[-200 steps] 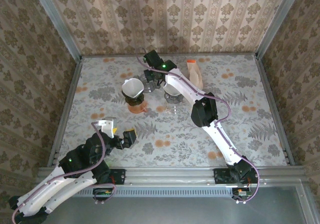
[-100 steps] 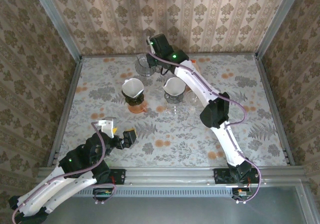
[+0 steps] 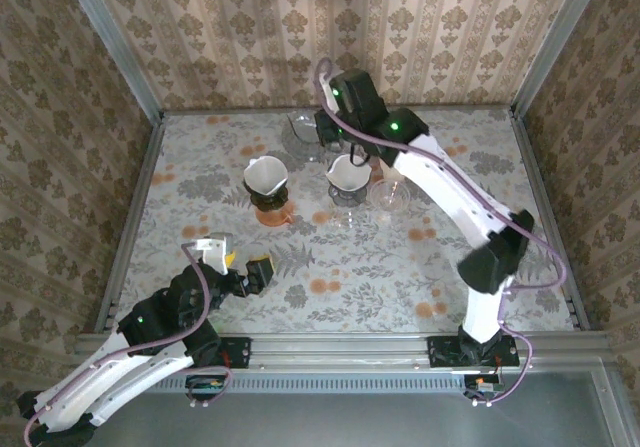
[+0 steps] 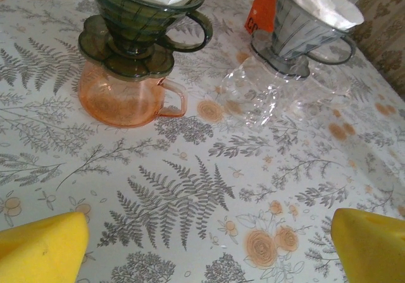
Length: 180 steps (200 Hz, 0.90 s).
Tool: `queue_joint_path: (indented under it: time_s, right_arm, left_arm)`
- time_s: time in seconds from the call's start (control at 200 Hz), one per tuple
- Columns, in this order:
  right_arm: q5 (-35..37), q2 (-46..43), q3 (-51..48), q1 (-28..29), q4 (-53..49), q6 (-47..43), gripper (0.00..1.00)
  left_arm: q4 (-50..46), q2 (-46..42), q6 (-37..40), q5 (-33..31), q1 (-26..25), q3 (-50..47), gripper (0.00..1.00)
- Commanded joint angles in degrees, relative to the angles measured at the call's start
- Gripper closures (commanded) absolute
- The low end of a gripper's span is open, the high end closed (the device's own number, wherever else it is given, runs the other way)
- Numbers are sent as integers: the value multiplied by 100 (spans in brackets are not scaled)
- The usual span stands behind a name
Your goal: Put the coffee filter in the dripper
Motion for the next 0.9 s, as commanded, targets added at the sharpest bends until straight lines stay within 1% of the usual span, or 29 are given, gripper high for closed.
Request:
queue_joint_path:
  time_s: [0.0,0.08,0.18,0.265,0.385,0.47,0.56,0.675,0.895]
  right_arm:
    - [51,-1074,-874,260,185,318,100]
    - [127,-1750,-1671,513,107,475,100]
    - [415,-2576,-2613,849,-178,585,100]
    - [439,-3132,-3496,1013,-379,895,100]
    - [371,-3664,-4789,1218,-265,1306,100]
    - [308,-3741,-5571,1356,136,1510,100]
    - [407,-3609,-6047,1556,584,1606,100]
    - [480,-3358,-6253,1714,1007,1641,100]
    - [336,-2999,-6402,1776,1146,1643,100]
  left_arm:
    - [205,-98,-32,115,39,-86,0]
    - [255,-116,-45,132,42,-128,0]
    - [453,-122,33,295,46,-190,0]
    - [585,-86,67,356,47,-231,0]
    - [818,19,122,486,48,-305,1]
    - [989,185,131,554,50,-349,2]
    - [1182,432,113,619,49,-376,2]
    - [1384,728,66,701,52,-376,2]
    - [1693,932,-33,804,44,-537,1]
